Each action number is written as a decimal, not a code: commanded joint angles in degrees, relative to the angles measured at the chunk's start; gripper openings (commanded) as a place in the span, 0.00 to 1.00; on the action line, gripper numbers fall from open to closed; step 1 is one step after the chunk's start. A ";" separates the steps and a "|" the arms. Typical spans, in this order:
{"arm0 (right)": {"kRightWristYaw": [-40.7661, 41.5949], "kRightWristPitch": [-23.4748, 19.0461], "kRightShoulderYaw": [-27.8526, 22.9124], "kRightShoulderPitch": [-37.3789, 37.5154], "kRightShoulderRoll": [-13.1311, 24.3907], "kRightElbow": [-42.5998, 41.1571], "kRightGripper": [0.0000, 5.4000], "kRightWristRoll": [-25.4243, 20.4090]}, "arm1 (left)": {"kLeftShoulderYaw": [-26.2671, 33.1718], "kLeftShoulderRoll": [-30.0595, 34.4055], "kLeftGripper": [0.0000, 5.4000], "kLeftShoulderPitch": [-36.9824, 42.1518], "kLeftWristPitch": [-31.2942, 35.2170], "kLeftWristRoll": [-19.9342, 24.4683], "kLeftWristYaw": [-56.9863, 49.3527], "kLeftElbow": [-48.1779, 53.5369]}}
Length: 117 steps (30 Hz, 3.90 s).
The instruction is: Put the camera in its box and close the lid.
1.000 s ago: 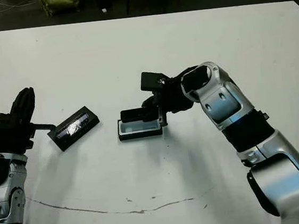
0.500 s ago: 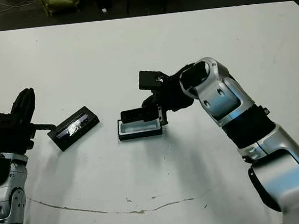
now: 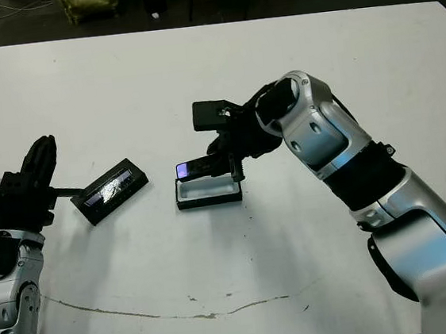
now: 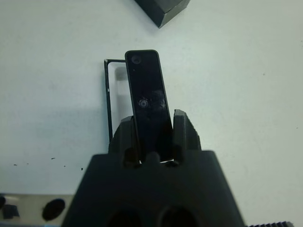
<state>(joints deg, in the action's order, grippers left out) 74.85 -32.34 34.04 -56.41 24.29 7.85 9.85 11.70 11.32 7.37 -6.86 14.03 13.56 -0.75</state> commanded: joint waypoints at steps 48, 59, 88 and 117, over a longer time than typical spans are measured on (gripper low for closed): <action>3.55 5.66 3.89 -0.27 -0.34 1.61 0.05 3.80 | 0.17 -0.40 0.00 -1.67 0.18 0.25 -0.13 -0.25; 2.97 4.96 4.24 -0.02 -0.65 1.73 0.05 4.98 | 0.25 -0.62 0.00 -1.77 -1.09 0.52 0.16 -1.19; 1.32 6.96 5.87 1.86 -2.68 3.56 0.05 7.51 | -0.29 -0.72 0.00 -2.40 0.69 0.23 -0.29 0.04; 4.42 9.66 4.50 1.25 -4.38 5.27 0.05 3.68 | -0.42 -1.21 0.00 -2.74 0.54 -0.02 -0.45 0.19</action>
<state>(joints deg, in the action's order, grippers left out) 77.03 -24.81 38.00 -55.80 20.96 12.68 15.60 11.33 10.20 5.97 -6.54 14.16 12.99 0.39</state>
